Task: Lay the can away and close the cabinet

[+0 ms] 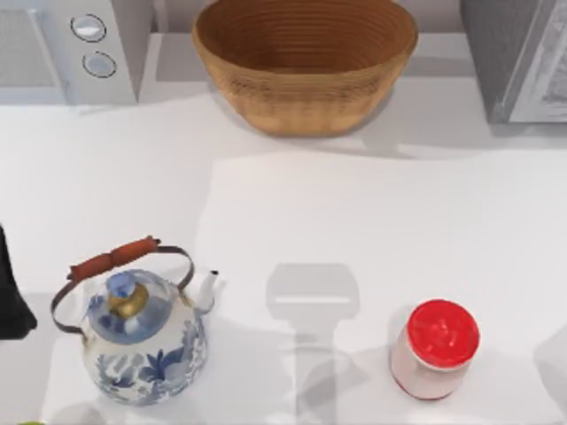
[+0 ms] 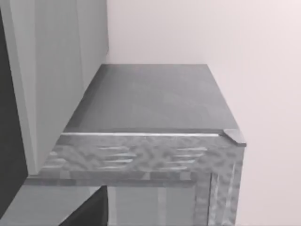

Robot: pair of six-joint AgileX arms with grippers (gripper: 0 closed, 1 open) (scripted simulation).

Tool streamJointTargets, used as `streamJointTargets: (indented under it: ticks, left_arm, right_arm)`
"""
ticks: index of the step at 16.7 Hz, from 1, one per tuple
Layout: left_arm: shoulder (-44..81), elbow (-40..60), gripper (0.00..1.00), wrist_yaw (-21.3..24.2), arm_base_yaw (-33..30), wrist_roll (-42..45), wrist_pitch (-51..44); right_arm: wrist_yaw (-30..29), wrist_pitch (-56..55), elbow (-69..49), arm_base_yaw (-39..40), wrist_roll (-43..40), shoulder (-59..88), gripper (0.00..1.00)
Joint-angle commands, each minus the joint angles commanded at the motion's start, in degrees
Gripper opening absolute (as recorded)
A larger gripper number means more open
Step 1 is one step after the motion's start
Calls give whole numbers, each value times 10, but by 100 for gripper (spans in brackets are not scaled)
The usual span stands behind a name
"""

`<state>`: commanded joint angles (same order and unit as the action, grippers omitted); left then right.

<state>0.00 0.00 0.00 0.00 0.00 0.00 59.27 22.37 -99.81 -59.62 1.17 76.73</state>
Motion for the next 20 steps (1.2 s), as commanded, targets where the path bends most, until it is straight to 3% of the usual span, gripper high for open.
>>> streamJointTargets:
  ticks: [4,8,12,20]
  left_arm:
    - [0,0,100,0,0,0,0]
    - [0,0,100,0,0,0,0]
    - [0,0,100,0,0,0,0]
    - [0,0,100,0,0,0,0]
  right_arm:
    - [-5,-1,-1,8,0,2,100]
    - [-85,8,-4,83,-6,9,100]
    - [-245,19,-8,237,-13,16,100]
    - [-650,33,0,645,-5,4,100]
